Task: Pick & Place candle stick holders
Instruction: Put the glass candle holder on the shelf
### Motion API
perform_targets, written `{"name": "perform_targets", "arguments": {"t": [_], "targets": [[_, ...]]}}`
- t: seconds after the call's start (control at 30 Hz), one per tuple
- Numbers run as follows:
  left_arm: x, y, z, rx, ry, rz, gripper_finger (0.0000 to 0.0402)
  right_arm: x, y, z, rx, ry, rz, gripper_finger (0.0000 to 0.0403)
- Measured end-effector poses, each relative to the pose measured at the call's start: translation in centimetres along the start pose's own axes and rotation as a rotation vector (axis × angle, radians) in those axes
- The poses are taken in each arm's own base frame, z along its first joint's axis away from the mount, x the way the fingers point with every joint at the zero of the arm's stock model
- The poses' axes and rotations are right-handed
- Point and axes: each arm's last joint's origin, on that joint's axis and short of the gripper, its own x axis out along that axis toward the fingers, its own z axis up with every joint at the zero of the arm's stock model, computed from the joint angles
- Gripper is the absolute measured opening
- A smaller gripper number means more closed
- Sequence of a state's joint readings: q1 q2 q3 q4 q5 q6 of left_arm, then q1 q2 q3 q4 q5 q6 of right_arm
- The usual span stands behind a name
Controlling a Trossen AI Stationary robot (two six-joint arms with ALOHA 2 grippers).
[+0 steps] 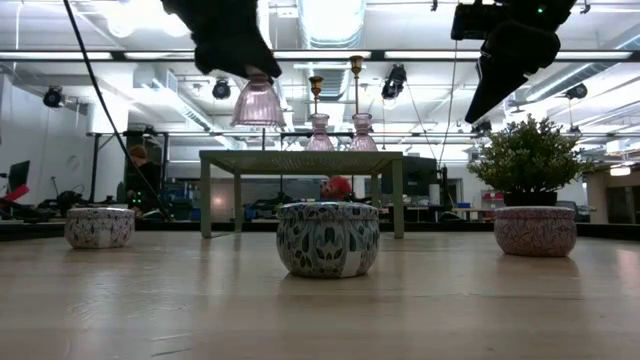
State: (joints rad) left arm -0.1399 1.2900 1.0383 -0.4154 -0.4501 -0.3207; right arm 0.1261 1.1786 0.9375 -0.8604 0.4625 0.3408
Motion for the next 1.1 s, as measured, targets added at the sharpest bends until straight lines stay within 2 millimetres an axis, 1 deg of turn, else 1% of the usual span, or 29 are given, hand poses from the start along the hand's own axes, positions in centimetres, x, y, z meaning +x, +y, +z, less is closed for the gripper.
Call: {"name": "perform_targets", "arguments": {"t": [0.2, 0.4, 0.83, 1.1], "targets": [[0.0, 2.3, 2.2, -0.074, -0.069, 0.146, 0.0166, 0.0, 0.0, 0.0, 0.000, -0.001, 0.000, 0.0008], [0.3, 4.6, 3.6, -0.107, -0.100, 0.248, 0.0166, 0.0, 0.0, 0.0, 0.000, -0.002, 0.000, 0.0008], [1.3, 10.3, 4.2, -0.257, -0.095, 0.428, 0.0165, 0.0, 0.0, 0.0, 0.002, -0.004, 0.001, 0.0008], [1.5, 12.4, 4.2, -0.357, -0.105, 0.478, 0.0165, 0.0, 0.0, 0.1, 0.003, -0.006, 0.001, 0.0008]]}}
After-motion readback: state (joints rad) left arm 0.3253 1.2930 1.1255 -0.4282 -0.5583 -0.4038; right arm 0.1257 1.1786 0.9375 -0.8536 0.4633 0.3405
